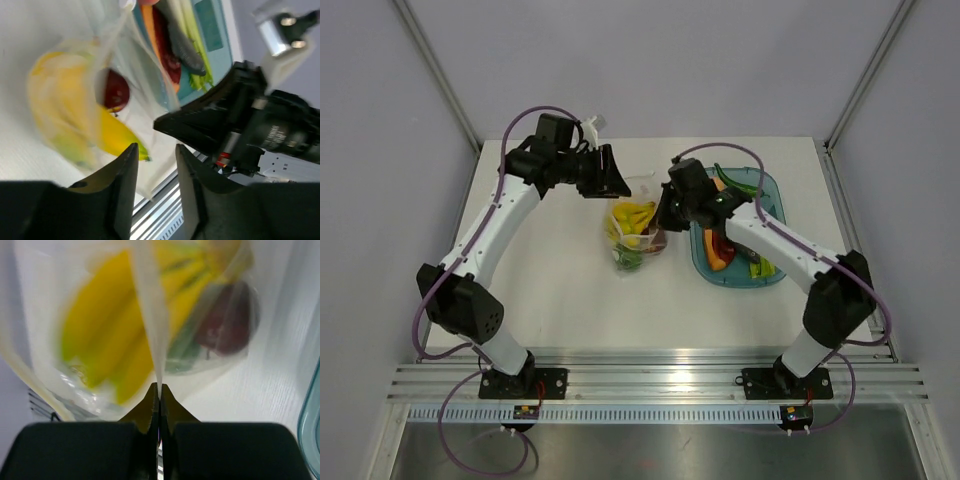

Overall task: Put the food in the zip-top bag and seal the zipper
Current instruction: Adjust the zipper food storage bag at the center of the board.

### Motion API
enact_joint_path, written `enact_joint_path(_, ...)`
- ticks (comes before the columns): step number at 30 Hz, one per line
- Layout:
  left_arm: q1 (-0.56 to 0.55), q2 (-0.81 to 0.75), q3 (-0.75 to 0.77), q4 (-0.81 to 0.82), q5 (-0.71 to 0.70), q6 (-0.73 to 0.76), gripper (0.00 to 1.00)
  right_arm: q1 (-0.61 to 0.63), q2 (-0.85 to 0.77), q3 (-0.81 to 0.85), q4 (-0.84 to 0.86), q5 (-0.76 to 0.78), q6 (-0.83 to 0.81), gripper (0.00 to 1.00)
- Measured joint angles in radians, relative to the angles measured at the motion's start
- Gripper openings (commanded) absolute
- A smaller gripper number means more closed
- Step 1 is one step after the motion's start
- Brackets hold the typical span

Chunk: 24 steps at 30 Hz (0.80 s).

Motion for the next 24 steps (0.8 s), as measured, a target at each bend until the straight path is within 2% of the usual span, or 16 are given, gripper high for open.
enact_joint_path(2,0.0,0.03,-0.021,-0.022,-0.004,0.014,0.56,0.0,0.07,-0.029,0.0,-0.019,0.007,0.0)
enact_joint_path(6,0.0,0.022,-0.035,-0.074,-0.069,0.036,0.52,0.001,0.118,-0.048,0.004,-0.044,0.023,0.0)
enact_joint_path(9,0.0,-0.059,-0.043,-0.111,-0.16,0.052,0.48,0.001,0.089,-0.048,0.035,-0.047,0.032,0.0)
enact_joint_path(12,0.0,-0.214,-0.107,-0.12,-0.255,0.051,0.46,0.001,0.053,-0.051,0.061,-0.047,0.043,0.0)
enact_joint_path(15,-0.003,-0.368,-0.201,-0.098,-0.299,0.009,0.46,0.001,0.013,-0.063,0.079,-0.045,0.051,0.0)
enact_joint_path(18,-0.029,-0.443,-0.313,-0.055,-0.325,-0.063,0.46,0.001,-0.017,-0.071,0.087,-0.039,0.058,0.0)
enact_joint_path(24,-0.118,-0.362,-0.47,0.036,-0.369,-0.229,0.55,0.001,-0.027,-0.084,0.091,-0.039,0.063,0.0)
